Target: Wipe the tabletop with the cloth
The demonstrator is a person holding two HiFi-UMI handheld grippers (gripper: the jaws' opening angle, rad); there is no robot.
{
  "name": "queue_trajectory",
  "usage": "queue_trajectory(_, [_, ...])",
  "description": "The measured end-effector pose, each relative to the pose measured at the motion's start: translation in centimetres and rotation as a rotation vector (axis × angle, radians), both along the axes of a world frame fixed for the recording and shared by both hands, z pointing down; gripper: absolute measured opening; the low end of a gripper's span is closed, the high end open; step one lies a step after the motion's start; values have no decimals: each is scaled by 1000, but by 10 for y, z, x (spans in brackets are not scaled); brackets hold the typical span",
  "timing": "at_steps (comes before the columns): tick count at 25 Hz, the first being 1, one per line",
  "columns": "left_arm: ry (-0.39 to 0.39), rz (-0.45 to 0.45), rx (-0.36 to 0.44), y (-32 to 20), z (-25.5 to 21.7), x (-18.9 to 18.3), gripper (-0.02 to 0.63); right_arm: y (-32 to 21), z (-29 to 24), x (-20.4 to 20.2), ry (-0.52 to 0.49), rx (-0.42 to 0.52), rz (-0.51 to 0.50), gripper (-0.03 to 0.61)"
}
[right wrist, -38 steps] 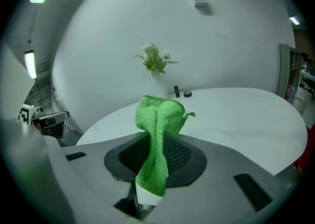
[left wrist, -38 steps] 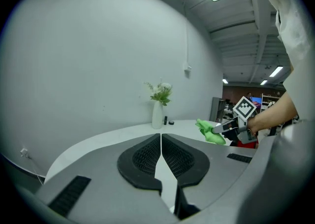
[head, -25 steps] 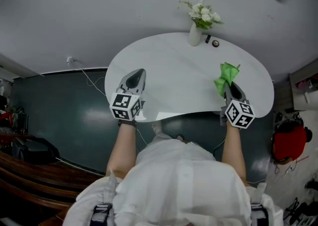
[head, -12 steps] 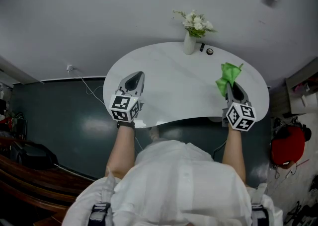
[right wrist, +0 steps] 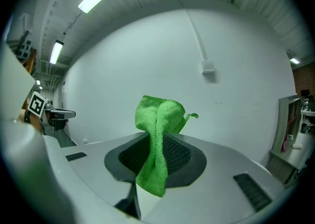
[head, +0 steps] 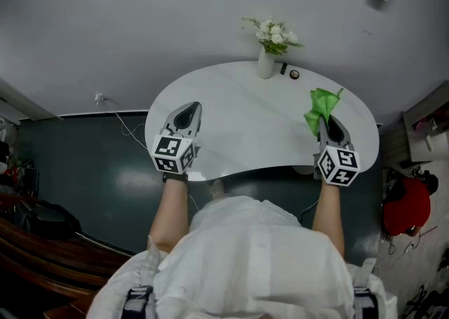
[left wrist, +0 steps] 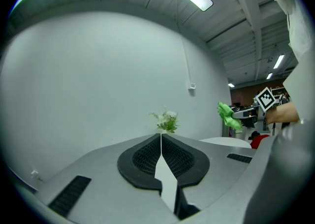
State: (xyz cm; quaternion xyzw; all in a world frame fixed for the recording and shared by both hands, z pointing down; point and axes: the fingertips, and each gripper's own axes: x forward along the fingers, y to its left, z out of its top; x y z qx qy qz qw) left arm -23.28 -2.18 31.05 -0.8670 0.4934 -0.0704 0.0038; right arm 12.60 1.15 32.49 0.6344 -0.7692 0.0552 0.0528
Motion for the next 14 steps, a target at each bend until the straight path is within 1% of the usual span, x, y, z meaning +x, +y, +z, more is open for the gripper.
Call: queue_trajectory(14, [20,3,30,14,-9,-2,18,7,-27,-16,61,76,-53,78])
